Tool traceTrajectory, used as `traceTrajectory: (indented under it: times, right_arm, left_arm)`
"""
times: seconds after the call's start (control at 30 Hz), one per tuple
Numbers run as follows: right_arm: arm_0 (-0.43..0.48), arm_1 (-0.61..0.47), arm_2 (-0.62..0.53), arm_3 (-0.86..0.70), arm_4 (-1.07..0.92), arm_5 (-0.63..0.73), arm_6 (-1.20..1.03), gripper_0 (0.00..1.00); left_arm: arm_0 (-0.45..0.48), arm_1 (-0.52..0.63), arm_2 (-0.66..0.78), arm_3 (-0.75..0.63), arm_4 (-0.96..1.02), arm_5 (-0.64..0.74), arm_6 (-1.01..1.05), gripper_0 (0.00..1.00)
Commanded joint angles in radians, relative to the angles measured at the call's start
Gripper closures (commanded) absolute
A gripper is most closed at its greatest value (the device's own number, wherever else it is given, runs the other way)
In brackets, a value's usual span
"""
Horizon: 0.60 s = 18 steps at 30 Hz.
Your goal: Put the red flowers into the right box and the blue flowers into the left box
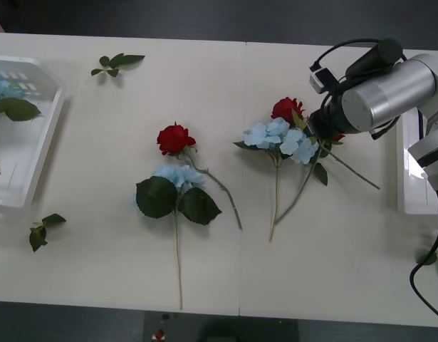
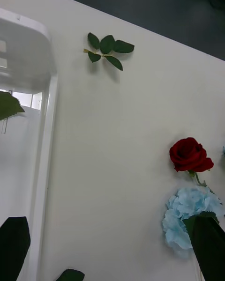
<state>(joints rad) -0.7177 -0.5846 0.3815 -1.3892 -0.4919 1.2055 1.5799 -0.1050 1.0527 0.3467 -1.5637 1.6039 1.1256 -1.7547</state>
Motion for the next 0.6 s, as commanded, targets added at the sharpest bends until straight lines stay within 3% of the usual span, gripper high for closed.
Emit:
traceTrajectory:
  times: [0.03,0.27,0.6]
  right_arm:
    - [-0.092,-0.004,0.071,0.082,0.004,-0.070,0.043,0.00]
    - [-0.166,-0.004,0.165,0.233,-0.001,-0.195,0.055,0.00]
    - [-0.174,-0.003,0.217,0.295,-0.028,-0.238,0.078,0.00]
  left_arm:
    - [-0.002,-0.097,-0.011,-0.145,-0.148,-0.007,0.126,0.00]
    - [-0.002,-0.257,-0.155,-0.335,-0.441,-0.004,0.288,0.00]
    - [-0.001,-0.382,-0.417,-0.457,-0.728,0.028,0.497,0.00]
